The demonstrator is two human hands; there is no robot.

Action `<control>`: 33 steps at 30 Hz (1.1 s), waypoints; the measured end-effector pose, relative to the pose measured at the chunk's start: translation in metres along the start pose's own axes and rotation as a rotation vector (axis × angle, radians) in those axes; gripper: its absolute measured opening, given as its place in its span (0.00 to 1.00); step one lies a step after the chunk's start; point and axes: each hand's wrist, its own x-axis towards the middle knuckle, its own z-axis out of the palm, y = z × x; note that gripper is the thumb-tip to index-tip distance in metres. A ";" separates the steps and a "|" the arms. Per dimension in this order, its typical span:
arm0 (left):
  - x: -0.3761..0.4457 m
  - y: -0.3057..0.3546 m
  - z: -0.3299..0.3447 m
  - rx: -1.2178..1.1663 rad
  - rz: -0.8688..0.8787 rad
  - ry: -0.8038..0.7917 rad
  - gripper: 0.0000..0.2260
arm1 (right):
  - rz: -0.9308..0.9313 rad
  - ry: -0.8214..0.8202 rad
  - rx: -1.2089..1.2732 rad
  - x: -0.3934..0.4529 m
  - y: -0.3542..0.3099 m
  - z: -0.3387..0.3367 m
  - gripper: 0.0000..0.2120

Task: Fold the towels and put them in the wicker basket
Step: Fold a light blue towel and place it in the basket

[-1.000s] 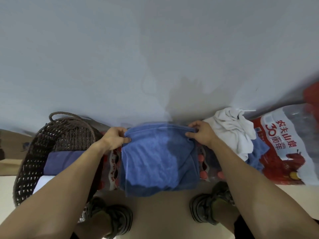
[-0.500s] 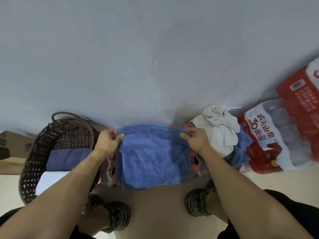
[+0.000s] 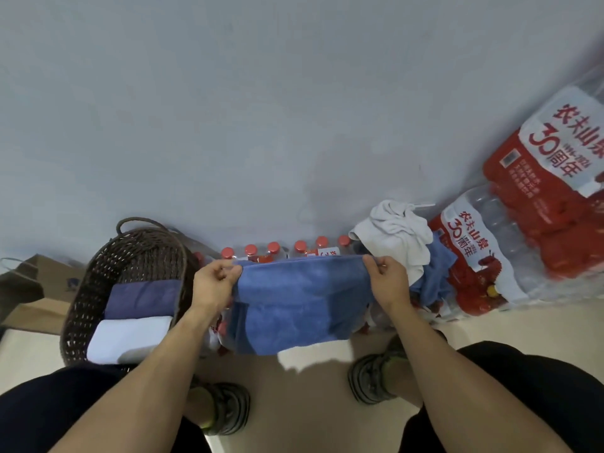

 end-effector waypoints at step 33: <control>0.093 -0.029 0.022 0.128 -0.154 0.121 0.09 | 0.041 0.108 -0.304 0.072 -0.007 0.080 0.11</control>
